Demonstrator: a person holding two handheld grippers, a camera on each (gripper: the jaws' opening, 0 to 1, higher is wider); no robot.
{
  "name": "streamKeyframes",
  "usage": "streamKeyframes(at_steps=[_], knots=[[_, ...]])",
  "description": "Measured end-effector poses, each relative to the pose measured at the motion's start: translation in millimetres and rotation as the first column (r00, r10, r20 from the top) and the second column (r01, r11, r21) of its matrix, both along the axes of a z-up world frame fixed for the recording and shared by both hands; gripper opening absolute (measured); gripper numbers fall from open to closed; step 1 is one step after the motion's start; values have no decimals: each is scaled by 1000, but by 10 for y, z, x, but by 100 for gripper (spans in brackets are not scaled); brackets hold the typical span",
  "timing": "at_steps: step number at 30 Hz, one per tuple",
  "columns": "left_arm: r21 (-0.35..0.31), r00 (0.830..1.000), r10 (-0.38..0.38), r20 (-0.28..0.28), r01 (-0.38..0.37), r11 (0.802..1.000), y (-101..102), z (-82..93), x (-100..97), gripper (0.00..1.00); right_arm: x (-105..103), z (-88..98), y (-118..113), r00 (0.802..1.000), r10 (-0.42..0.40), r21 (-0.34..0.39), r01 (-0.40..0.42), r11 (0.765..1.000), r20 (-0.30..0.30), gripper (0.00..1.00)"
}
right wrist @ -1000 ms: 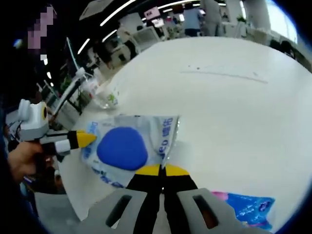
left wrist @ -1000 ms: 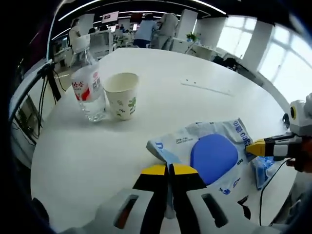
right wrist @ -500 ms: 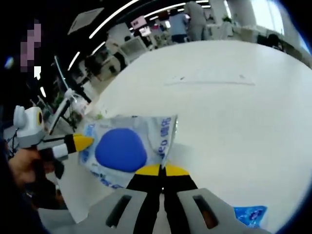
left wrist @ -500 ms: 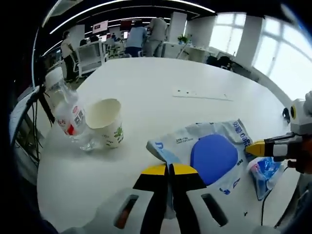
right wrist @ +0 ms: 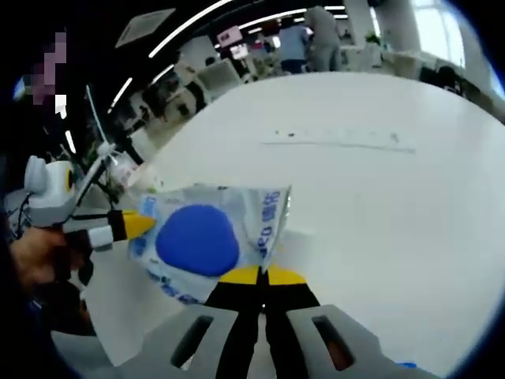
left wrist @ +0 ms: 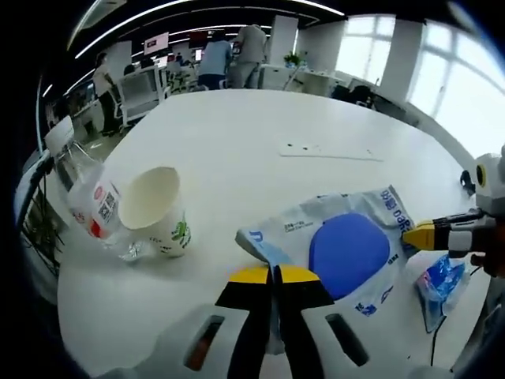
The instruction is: Arrange the tabletop items into an orderly group along one side of the table until the central work area is clear of visible clutter.
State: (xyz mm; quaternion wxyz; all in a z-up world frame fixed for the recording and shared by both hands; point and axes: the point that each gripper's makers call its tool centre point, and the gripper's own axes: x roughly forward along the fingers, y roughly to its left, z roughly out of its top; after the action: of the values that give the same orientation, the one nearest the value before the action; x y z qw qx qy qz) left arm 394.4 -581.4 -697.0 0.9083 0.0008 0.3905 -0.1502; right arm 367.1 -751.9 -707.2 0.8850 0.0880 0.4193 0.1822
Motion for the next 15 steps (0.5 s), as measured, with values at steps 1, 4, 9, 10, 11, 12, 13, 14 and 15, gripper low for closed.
streamKeyframes(at_steps=[1, 4, 9, 10, 11, 12, 13, 14, 15], knots=[[3, 1000, -1, -1, 1, 1000, 2, -10, 20, 1, 16, -10, -5, 1000, -7, 7, 7, 1000, -2, 0], [7, 1000, -3, -1, 3, 1000, 3, -31, 88, 1, 61, -42, -4, 1000, -16, 13, 16, 1000, -5, 0], [21, 1000, -21, -7, 21, 1000, -10, -89, 168, 1, 141, -90, -15, 1000, -16, 5, 16, 1000, -10, 0], [22, 1000, -22, -7, 22, 999, -12, -94, 179, 1, 171, -95, -21, 1000, -19, 6, 20, 1000, -9, 0], [22, 1000, -24, -7, 24, 999, -16, -105, 208, 1, 198, -98, -26, 1000, -22, 5, 22, 1000, -9, 0], [23, 1000, -25, -7, 25, 999, -18, -110, 225, 1, 219, -100, -31, 1000, -23, 6, 23, 1000, -8, 0], [25, 1000, -26, -7, 26, 999, -20, -115, 253, 1, 238, -99, -32, 1000, -25, 7, 25, 1000, -7, 0], [27, 1000, -27, -6, 27, 999, -21, -116, 272, 1, 258, -91, -31, 1000, -26, 6, 26, 1000, -4, 0], [27, 1000, -27, -4, 27, 999, -23, -118, 304, 1, 275, -87, -31, 1000, -28, 6, 28, 1000, -2, 0]])
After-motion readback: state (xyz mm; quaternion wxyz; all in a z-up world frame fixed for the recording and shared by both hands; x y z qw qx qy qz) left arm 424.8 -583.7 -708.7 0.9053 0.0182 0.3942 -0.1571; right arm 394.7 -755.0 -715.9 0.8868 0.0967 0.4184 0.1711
